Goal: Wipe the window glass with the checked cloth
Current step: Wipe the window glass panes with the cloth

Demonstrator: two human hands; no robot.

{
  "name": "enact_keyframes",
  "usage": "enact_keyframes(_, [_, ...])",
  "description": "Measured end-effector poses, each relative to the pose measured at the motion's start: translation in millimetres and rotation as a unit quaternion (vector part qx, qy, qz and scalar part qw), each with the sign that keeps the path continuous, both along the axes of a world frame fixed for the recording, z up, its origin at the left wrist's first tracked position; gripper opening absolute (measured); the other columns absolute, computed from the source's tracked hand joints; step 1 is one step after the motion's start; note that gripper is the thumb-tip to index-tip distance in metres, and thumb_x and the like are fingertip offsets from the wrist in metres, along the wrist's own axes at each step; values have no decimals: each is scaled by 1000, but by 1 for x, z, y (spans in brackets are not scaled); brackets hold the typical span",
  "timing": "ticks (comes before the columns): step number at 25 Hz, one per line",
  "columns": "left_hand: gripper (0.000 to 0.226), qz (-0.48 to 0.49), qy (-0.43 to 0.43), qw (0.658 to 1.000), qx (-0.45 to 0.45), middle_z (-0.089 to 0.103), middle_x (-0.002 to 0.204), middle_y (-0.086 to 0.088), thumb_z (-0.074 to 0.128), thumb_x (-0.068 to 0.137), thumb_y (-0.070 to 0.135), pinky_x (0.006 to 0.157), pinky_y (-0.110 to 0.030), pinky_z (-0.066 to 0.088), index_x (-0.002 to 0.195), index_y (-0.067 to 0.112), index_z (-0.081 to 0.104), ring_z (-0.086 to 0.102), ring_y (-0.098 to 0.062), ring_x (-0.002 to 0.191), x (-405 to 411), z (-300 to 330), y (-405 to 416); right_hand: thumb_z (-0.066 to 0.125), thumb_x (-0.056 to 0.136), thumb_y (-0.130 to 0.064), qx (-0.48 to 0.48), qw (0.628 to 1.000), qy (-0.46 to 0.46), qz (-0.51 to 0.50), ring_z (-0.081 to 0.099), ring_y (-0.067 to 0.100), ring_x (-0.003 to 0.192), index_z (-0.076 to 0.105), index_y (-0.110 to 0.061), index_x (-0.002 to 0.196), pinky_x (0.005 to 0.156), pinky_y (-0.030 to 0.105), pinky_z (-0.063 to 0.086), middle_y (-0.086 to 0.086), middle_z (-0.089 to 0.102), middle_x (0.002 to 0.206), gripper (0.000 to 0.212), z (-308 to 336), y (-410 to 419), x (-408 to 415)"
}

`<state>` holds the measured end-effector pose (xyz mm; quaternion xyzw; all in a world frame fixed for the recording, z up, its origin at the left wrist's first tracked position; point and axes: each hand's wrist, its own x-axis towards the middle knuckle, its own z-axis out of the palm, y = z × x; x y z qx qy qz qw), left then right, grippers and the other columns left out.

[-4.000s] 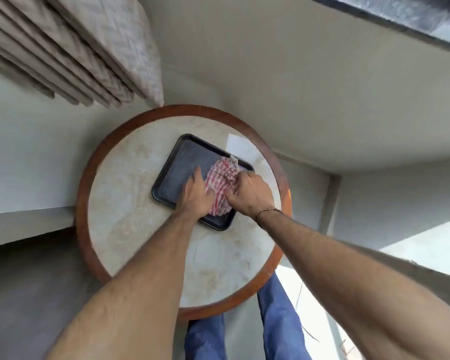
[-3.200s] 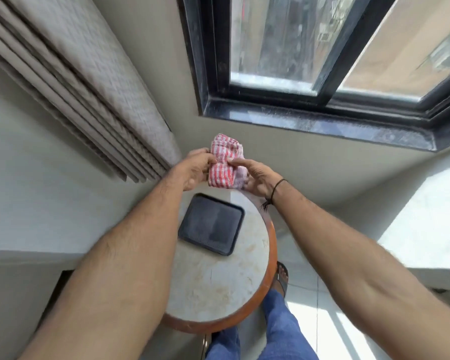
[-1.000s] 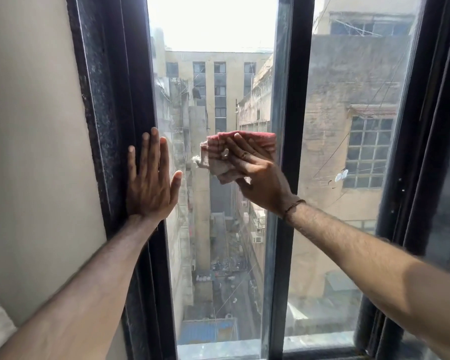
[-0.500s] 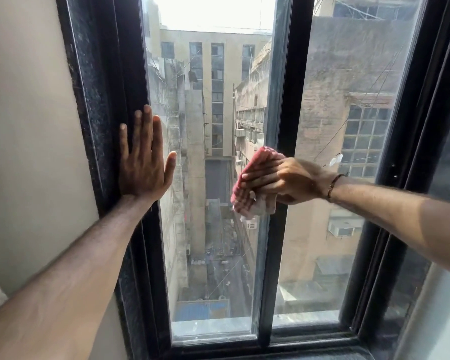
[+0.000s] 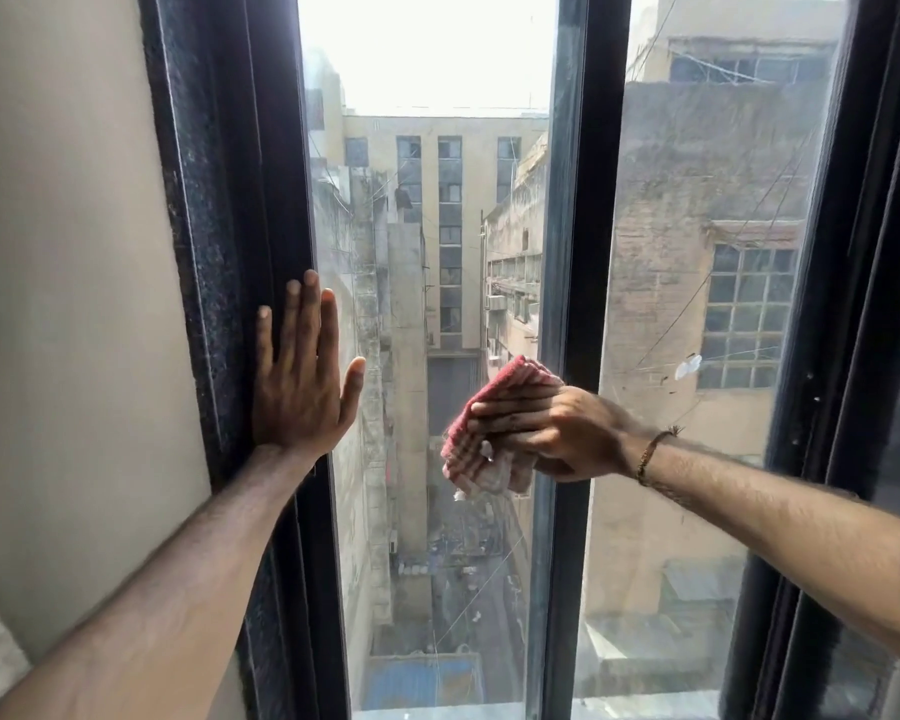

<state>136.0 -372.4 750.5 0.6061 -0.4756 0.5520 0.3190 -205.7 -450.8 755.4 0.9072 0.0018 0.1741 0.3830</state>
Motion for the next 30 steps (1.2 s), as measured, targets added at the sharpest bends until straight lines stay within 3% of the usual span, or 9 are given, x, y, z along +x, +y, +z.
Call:
enact_keyframes(6, [84,-15,-19,1000,-14,-1,181,-14,25,105,53,136,-50,-6,171,5,8,-4,-27,169,4,0,-7,71,92,-7,76,917,-390,26,55,30,146,69,-6,136,126,49,40,14,64,147,44,61,6,68])
enact_keyframes(11, [85,-52,5,999,11,-2,181,-14,26,102,52,136,-51,-6,171,6,6,-3,-27,169,3,0,1,65,93,-6,119,974,-189,23,66,27,135,74,-8,131,119,43,50,10,74,136,39,8,53,80])
enact_keyframes(13, [84,-76,18,996,29,-2,181,-14,24,103,51,136,-55,-2,171,5,4,-2,-29,169,-1,2,5,58,96,-19,213,942,-260,12,78,27,112,76,-7,125,99,38,62,10,81,120,36,-11,67,60])
enact_keyframes(15, [84,-82,41,995,43,-4,181,-14,26,104,49,134,-60,1,170,5,3,0,-31,168,-4,4,9,60,98,-27,426,794,-433,30,77,18,83,79,-5,113,70,23,62,7,83,97,33,-27,79,39])
enact_keyframes(18, [85,-78,82,993,35,-5,181,-14,34,103,45,132,-65,-4,170,2,4,1,-33,168,-26,3,13,65,97,-7,679,364,-636,44,74,23,77,80,-11,96,58,24,62,-1,81,78,16,-36,79,-11])
enact_keyframes(19, [83,-89,84,992,27,-3,181,-15,34,104,44,132,-65,-5,169,2,5,2,-33,168,-42,5,11,70,93,-7,700,260,-664,50,75,27,80,79,-12,97,65,32,65,1,82,80,11,-34,75,-31])
enact_keyframes(21, [79,-131,45,990,24,6,180,-18,32,106,41,132,-65,-2,169,0,7,9,-35,168,-83,11,3,82,86,-13,692,174,-698,58,76,30,88,77,-13,106,85,47,65,8,81,95,20,-29,70,-66])
enact_keyframes(25, [73,-226,-66,970,58,12,179,-19,36,109,38,135,-60,2,169,2,14,12,-35,167,-169,37,-24,81,90,-15,691,203,-694,21,77,19,75,73,-22,90,72,39,64,7,83,93,11,-20,55,-108])
enact_keyframes(30, [67,-251,-101,962,29,21,177,-21,37,110,34,136,-55,0,167,-1,25,18,-36,166,-251,62,-58,83,87,-16,512,508,-690,-59,71,20,82,79,-21,89,71,28,59,-2,75,83,8,-3,14,-110])
